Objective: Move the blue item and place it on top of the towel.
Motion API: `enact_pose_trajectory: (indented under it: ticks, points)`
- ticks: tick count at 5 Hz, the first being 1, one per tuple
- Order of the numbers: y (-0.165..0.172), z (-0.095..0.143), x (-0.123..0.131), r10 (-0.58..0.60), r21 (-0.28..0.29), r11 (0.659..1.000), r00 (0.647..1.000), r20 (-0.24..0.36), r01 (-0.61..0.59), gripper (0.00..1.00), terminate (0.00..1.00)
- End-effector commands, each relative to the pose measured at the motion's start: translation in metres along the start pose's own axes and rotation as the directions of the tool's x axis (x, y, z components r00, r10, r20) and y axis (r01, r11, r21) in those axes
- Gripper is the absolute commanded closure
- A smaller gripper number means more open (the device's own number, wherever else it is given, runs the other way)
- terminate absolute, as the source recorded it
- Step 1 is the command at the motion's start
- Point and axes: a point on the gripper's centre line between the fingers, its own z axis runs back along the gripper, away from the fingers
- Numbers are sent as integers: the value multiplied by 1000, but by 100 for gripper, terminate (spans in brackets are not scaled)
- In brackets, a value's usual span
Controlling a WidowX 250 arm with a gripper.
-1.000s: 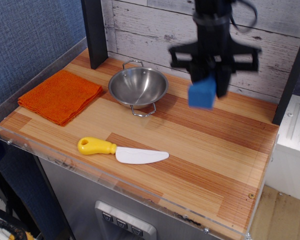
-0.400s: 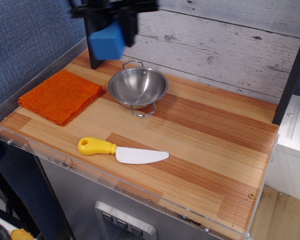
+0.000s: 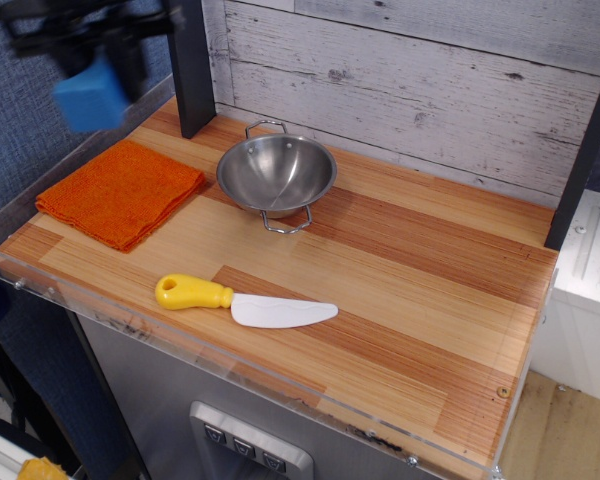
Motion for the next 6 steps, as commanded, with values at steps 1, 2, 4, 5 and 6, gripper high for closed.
enact_pose_trajectory:
  ticks: [1, 2, 4, 5, 6]
  points:
    - [32, -13, 24, 100, 53, 993, 995, 30, -101, 100, 0]
    - [33, -31, 36, 121, 72, 990, 993, 16, -122, 100, 0]
    - [33, -77, 48, 141, 95, 986, 989, -34, -137, 100, 0]
    - [29, -99, 48, 129, 131, 984, 990, -54, -121, 100, 0]
    - [27, -113, 43, 156, 124, 981, 985, -73, -146, 100, 0]
